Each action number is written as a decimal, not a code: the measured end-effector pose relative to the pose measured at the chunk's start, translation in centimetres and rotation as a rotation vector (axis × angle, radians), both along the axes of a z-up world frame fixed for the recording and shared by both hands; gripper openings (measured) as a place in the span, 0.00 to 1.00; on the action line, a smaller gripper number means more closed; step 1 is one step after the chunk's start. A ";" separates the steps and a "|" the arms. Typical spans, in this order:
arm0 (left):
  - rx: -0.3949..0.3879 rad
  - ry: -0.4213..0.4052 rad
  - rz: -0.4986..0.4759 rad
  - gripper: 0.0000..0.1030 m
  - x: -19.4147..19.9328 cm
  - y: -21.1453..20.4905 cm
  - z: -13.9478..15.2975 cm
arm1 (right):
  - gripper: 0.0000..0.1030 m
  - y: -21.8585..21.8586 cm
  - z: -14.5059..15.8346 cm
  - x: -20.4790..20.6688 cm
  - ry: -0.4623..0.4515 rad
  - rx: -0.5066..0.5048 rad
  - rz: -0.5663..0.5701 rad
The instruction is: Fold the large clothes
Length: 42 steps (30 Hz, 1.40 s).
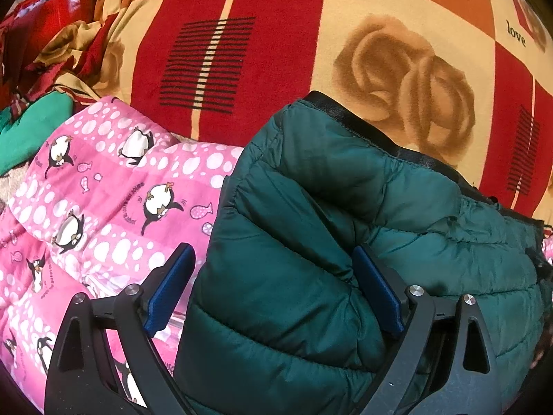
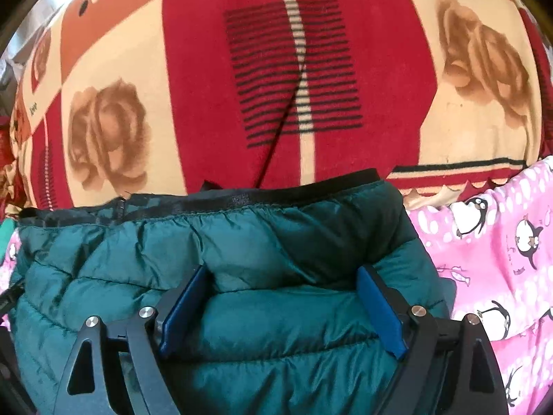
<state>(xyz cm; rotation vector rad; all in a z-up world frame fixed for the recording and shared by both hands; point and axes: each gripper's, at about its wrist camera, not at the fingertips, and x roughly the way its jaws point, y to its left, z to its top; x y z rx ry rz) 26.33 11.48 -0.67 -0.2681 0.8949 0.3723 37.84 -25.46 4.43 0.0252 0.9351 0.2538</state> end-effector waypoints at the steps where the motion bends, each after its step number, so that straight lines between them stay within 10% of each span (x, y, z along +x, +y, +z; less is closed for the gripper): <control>1: 0.002 -0.001 0.000 0.90 0.0 0.0 0.0 | 0.83 -0.4 0.4 -0.2 -0.005 0.009 0.000; 34: -0.060 0.000 -0.045 0.90 -2.4 -0.8 2.2 | 0.89 -5.5 3.3 -6.9 0.009 0.083 -0.003; 42: 0.027 -0.008 -0.075 0.90 -4.8 -3.1 4.1 | 0.89 -7.2 4.1 -8.3 0.013 0.085 -0.010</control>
